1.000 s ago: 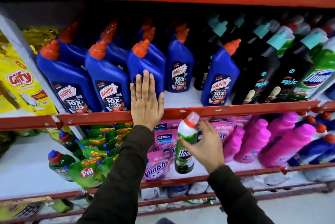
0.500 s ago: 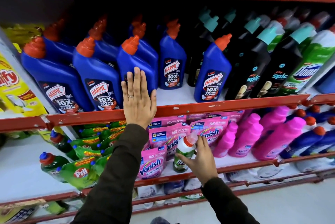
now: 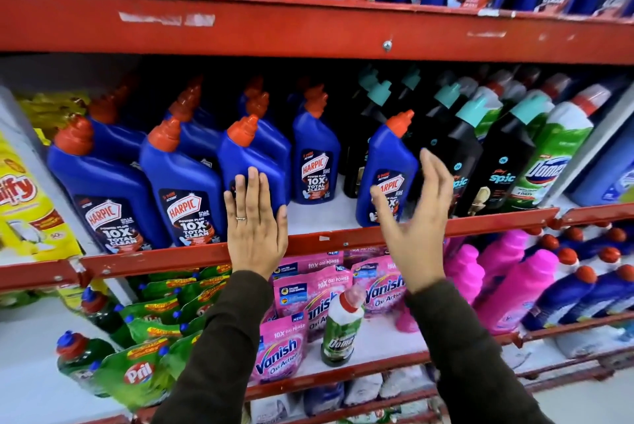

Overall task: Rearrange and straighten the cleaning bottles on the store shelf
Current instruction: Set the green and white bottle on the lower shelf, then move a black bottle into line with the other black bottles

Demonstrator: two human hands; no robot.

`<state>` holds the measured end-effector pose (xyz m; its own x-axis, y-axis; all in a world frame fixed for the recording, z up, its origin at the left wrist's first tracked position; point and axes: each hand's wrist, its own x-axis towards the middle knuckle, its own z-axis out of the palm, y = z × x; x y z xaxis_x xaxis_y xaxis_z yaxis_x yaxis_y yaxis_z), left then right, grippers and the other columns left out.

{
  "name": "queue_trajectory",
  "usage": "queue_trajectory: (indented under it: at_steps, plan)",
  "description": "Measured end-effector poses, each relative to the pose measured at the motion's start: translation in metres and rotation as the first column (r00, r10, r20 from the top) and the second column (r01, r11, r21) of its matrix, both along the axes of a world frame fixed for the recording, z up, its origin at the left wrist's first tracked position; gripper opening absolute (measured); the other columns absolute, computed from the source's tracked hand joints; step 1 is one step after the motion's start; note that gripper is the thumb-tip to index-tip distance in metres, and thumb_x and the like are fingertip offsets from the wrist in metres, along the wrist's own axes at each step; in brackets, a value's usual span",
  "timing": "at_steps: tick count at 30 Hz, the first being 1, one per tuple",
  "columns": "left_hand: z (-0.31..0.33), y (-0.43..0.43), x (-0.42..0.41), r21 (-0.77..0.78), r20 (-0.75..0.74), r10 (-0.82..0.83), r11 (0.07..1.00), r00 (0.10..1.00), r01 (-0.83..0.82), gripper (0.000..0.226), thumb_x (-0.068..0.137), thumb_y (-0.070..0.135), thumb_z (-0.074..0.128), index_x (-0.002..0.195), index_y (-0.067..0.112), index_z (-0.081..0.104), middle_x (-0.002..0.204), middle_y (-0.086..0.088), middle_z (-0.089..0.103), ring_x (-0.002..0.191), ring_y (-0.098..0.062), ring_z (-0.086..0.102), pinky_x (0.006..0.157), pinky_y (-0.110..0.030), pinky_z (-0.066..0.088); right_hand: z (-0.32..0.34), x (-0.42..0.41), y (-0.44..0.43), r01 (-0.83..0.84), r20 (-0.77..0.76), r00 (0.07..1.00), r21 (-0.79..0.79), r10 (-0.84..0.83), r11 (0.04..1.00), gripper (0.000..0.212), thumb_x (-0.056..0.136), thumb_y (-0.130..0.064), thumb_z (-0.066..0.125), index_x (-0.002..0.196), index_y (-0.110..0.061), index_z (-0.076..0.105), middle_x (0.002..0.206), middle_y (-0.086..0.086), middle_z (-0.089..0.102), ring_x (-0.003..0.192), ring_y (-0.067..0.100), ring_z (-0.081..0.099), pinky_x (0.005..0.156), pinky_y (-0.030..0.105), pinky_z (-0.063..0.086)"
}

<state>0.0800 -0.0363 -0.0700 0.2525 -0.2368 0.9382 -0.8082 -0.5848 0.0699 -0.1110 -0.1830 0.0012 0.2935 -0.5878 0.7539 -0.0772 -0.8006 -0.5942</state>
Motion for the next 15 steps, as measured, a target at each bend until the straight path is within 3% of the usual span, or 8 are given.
queue_trajectory:
  at_steps: [2, 5, 9, 15]
  plan:
    - [0.001, 0.000, -0.001, 0.004, 0.007, 0.005, 1.000, 1.000, -0.005, 0.079, 0.105, 0.030, 0.039, 0.163, 0.010, -0.011, 0.171, -0.001, -0.019, 0.159, -0.019, -0.015, 0.131, -0.041, -0.007, 0.024, 0.016, -0.009, 0.041, -0.099, 0.994, 0.007, -0.040, 0.999, 0.082, 0.096, -0.037, 0.074, 0.158, -0.001, 0.033, 0.157, 0.017, 0.039, 0.149, 0.026, 0.035, 0.126, 0.021, 0.022]
    - [0.002, 0.001, -0.002, 0.005, 0.005, 0.009, 1.000, 1.000, -0.009, 0.080, 0.105, 0.030, 0.039, 0.163, 0.009, -0.011, 0.171, -0.002, -0.019, 0.159, -0.019, -0.015, 0.131, -0.041, -0.007, 0.043, 0.033, -0.020, 0.053, -0.216, 0.976, 0.070, -0.036, 0.996, 0.072, 0.093, -0.038, 0.076, 0.149, -0.002, 0.048, 0.140, 0.016, 0.057, 0.132, 0.033, 0.054, 0.116, 0.039, 0.043]
    - [0.004, 0.001, -0.002, 0.006, 0.017, 0.011, 1.000, 1.000, -0.011, 0.081, 0.104, 0.030, 0.039, 0.163, 0.009, -0.011, 0.171, -0.002, -0.019, 0.159, -0.020, -0.015, 0.131, -0.041, -0.007, 0.054, 0.039, -0.018, 0.045, -0.150, 0.988, 0.099, -0.029, 0.994, 0.055, 0.086, -0.038, 0.083, 0.129, -0.009, 0.066, 0.116, 0.008, 0.073, 0.103, 0.025, 0.071, 0.095, 0.042, 0.057]
    - [0.002, 0.000, 0.000, 0.006, 0.031, 0.018, 1.000, 0.999, -0.018, 0.080, 0.104, 0.030, 0.040, 0.164, 0.007, -0.008, 0.172, -0.004, -0.015, 0.160, -0.022, -0.012, 0.131, -0.042, -0.006, 0.059, 0.053, 0.020, -0.004, -0.119, 0.993, 0.039, 0.009, 0.999, 0.054, 0.078, -0.055, 0.084, 0.115, -0.018, 0.073, 0.105, 0.001, 0.079, 0.095, 0.022, 0.074, 0.084, 0.040, 0.061]
